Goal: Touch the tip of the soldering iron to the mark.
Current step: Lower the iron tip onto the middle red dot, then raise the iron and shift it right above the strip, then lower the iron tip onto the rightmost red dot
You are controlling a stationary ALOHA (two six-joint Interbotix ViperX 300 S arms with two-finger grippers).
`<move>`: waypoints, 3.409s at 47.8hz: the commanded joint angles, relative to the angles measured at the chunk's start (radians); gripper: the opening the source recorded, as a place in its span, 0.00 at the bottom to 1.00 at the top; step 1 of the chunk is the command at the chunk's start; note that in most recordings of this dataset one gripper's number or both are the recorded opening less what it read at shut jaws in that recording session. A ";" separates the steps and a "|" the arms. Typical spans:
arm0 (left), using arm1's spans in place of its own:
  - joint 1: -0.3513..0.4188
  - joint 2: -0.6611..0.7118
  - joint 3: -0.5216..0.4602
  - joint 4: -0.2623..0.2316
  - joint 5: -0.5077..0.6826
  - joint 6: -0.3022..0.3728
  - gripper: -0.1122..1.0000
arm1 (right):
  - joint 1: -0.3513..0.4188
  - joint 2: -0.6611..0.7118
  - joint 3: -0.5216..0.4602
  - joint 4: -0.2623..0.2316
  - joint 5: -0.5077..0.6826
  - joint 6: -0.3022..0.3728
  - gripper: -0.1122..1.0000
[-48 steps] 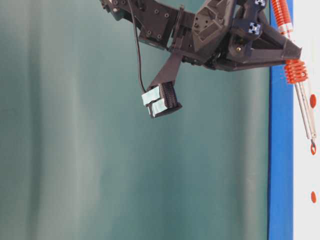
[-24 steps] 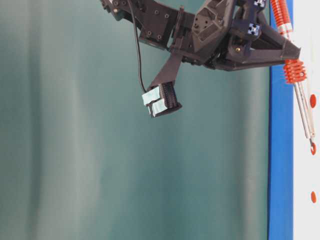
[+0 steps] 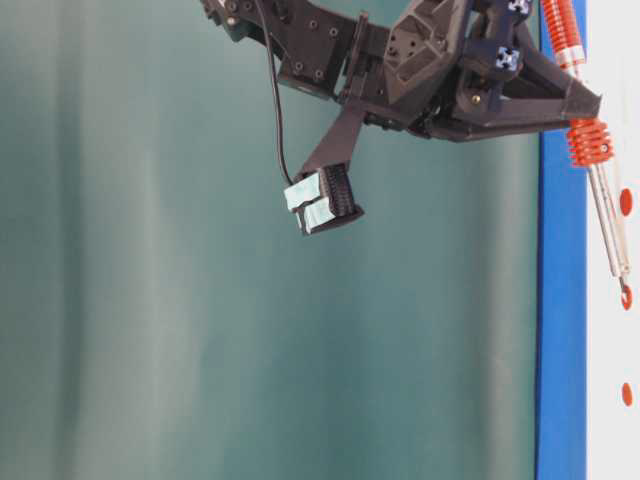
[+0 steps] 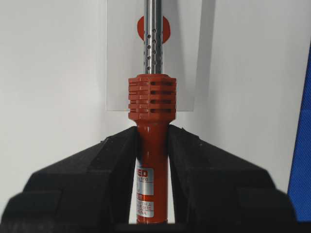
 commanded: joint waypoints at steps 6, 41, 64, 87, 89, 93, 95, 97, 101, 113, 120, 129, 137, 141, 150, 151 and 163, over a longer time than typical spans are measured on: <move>-0.002 0.003 -0.011 0.002 -0.009 -0.002 0.12 | 0.000 -0.012 -0.023 0.002 -0.005 0.000 0.16; -0.002 0.002 -0.011 0.002 -0.009 -0.009 0.12 | 0.000 -0.156 -0.130 -0.041 0.156 -0.005 0.16; -0.002 0.003 -0.011 0.000 -0.008 -0.015 0.12 | 0.000 -0.178 -0.181 -0.069 0.215 -0.003 0.16; -0.002 0.003 -0.011 0.002 -0.008 -0.015 0.12 | -0.008 -0.275 -0.069 -0.069 0.213 0.003 0.16; -0.002 0.002 -0.011 0.002 -0.008 -0.015 0.12 | -0.011 -0.293 -0.051 -0.069 0.215 0.003 0.16; -0.002 0.002 -0.011 0.002 -0.008 -0.015 0.12 | -0.015 -0.334 -0.008 -0.069 0.215 0.003 0.16; -0.002 0.002 -0.011 0.002 -0.008 -0.015 0.12 | -0.017 -0.353 0.008 -0.069 0.216 0.003 0.16; -0.002 0.002 -0.011 0.002 -0.008 -0.015 0.12 | -0.017 -0.370 0.021 -0.069 0.221 0.003 0.16; -0.002 0.002 -0.011 0.002 -0.008 -0.015 0.12 | -0.017 -0.402 0.049 -0.069 0.224 0.003 0.16; -0.002 0.002 -0.011 0.002 -0.006 -0.015 0.12 | -0.017 -0.445 0.083 -0.067 0.238 0.003 0.16; -0.002 0.002 -0.011 0.002 -0.006 -0.015 0.12 | -0.018 -0.442 0.081 -0.067 0.238 0.002 0.16; -0.002 0.002 -0.011 0.002 -0.005 -0.015 0.12 | -0.018 -0.439 0.080 -0.066 0.236 0.002 0.16; -0.002 0.002 -0.011 0.000 -0.005 -0.014 0.12 | -0.017 -0.431 0.081 -0.063 0.235 0.003 0.16; -0.002 0.002 -0.011 0.002 -0.005 -0.014 0.12 | -0.017 -0.417 0.087 -0.058 0.235 0.003 0.16; -0.002 0.002 -0.011 0.002 -0.005 -0.014 0.12 | -0.017 -0.359 0.104 -0.052 0.209 0.003 0.16; -0.002 0.002 -0.011 0.002 -0.006 -0.014 0.12 | -0.015 -0.351 0.106 -0.052 0.204 0.003 0.16; -0.002 0.002 -0.011 0.002 -0.006 -0.014 0.12 | -0.017 -0.262 0.124 -0.052 0.133 0.003 0.16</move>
